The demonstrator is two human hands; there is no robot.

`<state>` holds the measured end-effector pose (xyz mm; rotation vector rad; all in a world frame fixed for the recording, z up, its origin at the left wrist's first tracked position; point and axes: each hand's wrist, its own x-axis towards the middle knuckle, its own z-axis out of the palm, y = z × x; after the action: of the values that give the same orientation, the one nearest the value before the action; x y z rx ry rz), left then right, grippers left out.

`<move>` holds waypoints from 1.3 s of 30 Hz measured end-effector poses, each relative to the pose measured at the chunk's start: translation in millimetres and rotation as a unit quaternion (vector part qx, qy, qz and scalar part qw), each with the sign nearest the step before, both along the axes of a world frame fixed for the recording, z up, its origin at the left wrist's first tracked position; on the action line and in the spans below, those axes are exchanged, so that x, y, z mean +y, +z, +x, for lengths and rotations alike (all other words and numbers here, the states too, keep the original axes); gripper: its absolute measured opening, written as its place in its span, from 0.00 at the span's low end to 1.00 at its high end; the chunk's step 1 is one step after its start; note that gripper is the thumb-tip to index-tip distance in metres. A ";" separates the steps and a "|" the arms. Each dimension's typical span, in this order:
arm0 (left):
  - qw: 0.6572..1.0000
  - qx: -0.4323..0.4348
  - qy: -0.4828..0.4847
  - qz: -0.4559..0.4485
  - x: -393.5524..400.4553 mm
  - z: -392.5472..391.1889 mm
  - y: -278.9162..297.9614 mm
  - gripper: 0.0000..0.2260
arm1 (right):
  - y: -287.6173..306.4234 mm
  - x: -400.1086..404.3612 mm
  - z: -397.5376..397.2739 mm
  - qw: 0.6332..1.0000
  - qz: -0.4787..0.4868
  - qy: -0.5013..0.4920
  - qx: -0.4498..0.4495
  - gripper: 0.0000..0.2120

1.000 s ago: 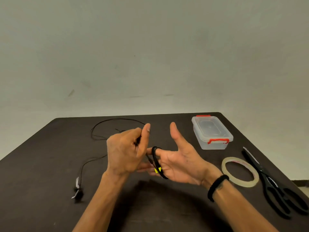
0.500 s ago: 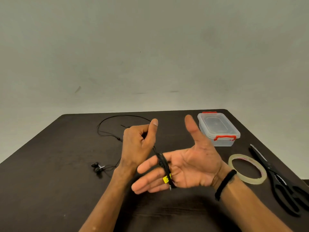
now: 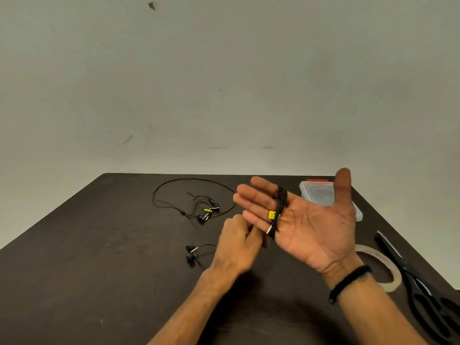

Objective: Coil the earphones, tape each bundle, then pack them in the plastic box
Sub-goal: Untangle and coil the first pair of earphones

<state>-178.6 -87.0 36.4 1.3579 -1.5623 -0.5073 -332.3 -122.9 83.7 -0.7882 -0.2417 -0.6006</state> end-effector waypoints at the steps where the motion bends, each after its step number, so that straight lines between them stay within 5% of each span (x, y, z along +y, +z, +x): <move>1: 1.000 -0.012 -0.006 0.007 0.2 -1.8 -0.9 0.20 | 0.0 -1.4 -1.1 1.000 0.006 -0.018 -0.007 0.67; 9: 0.993 -0.113 0.010 -0.016 4.8 -10.3 -1.4 0.33 | -14.1 -16.4 -13.0 0.982 0.051 -0.180 -0.018 0.62; 15: 0.951 -0.248 0.085 -0.161 15.0 -5.2 13.8 0.28 | -23.0 -25.4 -19.3 0.970 0.070 -0.234 0.009 0.62; 25: 0.916 -0.222 0.135 -0.305 12.2 20.8 27.4 0.23 | -33.9 -22.1 1.2 0.979 0.019 -0.149 0.139 0.64; 30: 0.910 -0.171 0.136 -0.351 14.8 27.5 36.5 0.23 | -30.9 -14.1 10.7 0.980 -0.015 -0.031 0.198 0.65; 39: 0.933 -0.169 0.097 -0.301 12.7 30.8 35.5 0.25 | -27.7 0.7 13.1 0.937 -0.133 0.168 0.274 0.68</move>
<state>-147.9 -74.3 72.0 1.1259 -1.6441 0.3338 -319.2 -122.3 56.0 -1.1155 0.0619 -0.0077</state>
